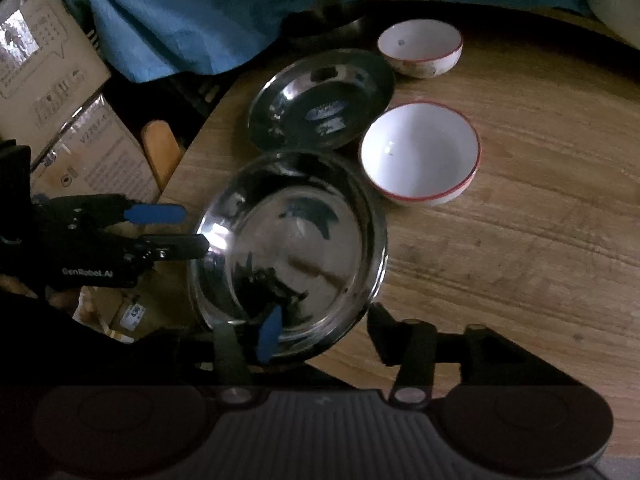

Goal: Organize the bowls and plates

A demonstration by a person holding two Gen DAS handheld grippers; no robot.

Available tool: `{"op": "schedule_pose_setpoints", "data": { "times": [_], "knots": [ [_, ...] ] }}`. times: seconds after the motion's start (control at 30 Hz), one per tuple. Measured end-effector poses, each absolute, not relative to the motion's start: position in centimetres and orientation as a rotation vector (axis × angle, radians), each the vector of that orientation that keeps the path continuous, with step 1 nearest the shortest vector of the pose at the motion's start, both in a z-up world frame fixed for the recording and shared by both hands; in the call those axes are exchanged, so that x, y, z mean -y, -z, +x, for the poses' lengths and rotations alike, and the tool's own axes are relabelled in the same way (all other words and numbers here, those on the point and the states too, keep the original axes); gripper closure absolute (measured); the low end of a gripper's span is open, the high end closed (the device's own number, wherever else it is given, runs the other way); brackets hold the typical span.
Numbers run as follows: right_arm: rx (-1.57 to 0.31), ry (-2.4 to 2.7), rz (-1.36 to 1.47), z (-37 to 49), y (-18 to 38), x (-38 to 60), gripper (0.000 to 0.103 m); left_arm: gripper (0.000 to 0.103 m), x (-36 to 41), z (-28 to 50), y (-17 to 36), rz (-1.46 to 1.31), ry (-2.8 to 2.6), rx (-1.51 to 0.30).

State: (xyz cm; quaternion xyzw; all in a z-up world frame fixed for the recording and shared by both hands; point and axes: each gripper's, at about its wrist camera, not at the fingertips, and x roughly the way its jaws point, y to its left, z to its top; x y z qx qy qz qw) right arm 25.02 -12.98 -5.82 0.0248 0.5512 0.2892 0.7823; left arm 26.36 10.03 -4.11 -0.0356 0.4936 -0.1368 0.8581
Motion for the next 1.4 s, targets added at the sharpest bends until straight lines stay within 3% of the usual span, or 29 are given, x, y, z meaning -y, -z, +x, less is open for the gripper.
{"op": "schedule_pose_setpoints", "data": {
  "times": [0.17, 0.27, 0.47, 0.73, 1.4],
  "knots": [
    [-1.16, -0.607, 0.045, 25.4, 5.2, 13.3, 0.028, 0.003, -10.5, 27.2, 3.6, -0.09, 0.188, -0.976],
    [-1.13, -0.6, 0.039, 25.7, 4.5, 13.4, 0.015, 0.001, -11.0, 28.0, 3.5, -0.124, 0.133, -0.946],
    [-0.989, -0.551, 0.049, 26.9, 2.9, 13.7, 0.0, 0.001, -11.9, 30.8, 3.0, -0.151, 0.052, -0.896],
    [-0.867, -0.472, 0.064, 31.9, 2.6, 12.8, 0.0, 0.001, -11.9, 35.1, 3.6, -0.184, -0.004, -0.858],
    [-0.891, -0.486, -0.057, 37.2, 5.9, 8.8, 0.001, 0.001, -11.0, 38.3, 6.3, -0.212, -0.046, -0.94]
  ]
}}
